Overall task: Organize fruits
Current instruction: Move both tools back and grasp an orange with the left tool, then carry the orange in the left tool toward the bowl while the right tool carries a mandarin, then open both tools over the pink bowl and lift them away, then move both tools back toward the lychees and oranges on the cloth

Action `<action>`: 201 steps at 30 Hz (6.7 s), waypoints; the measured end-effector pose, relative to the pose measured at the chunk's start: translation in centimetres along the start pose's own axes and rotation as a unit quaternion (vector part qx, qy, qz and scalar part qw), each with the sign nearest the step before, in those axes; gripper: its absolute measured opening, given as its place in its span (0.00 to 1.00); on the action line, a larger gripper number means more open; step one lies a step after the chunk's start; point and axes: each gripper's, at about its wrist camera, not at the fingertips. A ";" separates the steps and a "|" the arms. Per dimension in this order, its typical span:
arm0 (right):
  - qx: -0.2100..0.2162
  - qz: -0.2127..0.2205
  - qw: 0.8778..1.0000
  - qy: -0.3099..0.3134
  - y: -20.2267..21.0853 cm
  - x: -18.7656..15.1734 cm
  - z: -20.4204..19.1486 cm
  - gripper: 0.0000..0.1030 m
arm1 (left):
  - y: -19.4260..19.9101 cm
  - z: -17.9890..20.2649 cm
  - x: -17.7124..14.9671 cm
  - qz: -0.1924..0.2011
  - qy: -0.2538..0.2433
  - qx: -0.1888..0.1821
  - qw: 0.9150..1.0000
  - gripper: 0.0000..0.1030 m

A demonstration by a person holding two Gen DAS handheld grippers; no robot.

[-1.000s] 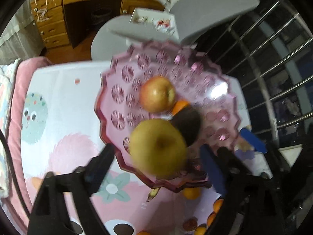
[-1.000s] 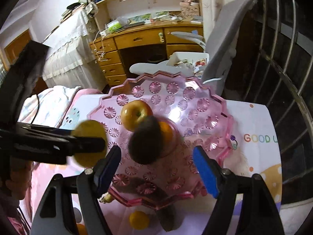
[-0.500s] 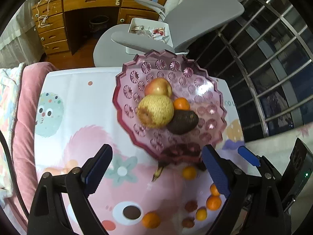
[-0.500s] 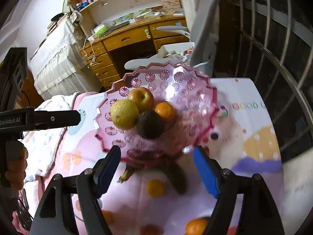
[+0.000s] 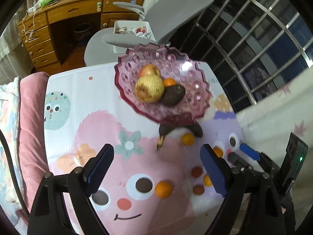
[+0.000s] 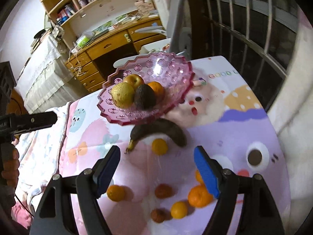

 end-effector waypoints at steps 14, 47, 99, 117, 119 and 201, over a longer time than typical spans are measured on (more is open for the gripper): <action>-0.062 -0.002 0.995 -0.079 2.8 -7.5 2.2 0.80 | -3.3 0.6 -6.1 -0.080 -0.047 0.017 0.996 0.83; -0.074 0.008 0.993 -0.091 -3.3 -10.7 7.4 0.80 | -15.3 4.9 -9.7 -0.186 -0.023 0.077 0.979 0.47; 0.008 -0.033 0.998 0.049 -0.7 -2.6 2.9 0.44 | -5.7 6.4 -1.2 -0.096 0.034 0.101 0.990 0.38; 0.008 0.038 0.988 0.149 -3.2 6.0 0.3 0.44 | -4.9 8.2 7.3 0.005 0.068 0.073 0.995 0.38; 0.008 0.041 0.987 0.157 -3.9 6.5 0.3 0.44 | -5.4 8.0 7.8 0.009 0.074 0.073 0.995 0.38; 0.006 -0.058 0.995 0.079 6.5 -8.8 2.7 0.72 | 2.7 5.1 -18.2 -0.009 0.111 0.130 0.985 0.76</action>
Point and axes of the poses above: each gripper's, at about its wrist camera, not at the fingertips, and y roughly against the way its jaws point, z to its right, x to its top, and after that the axes turned 3 degrees about x, right-handed
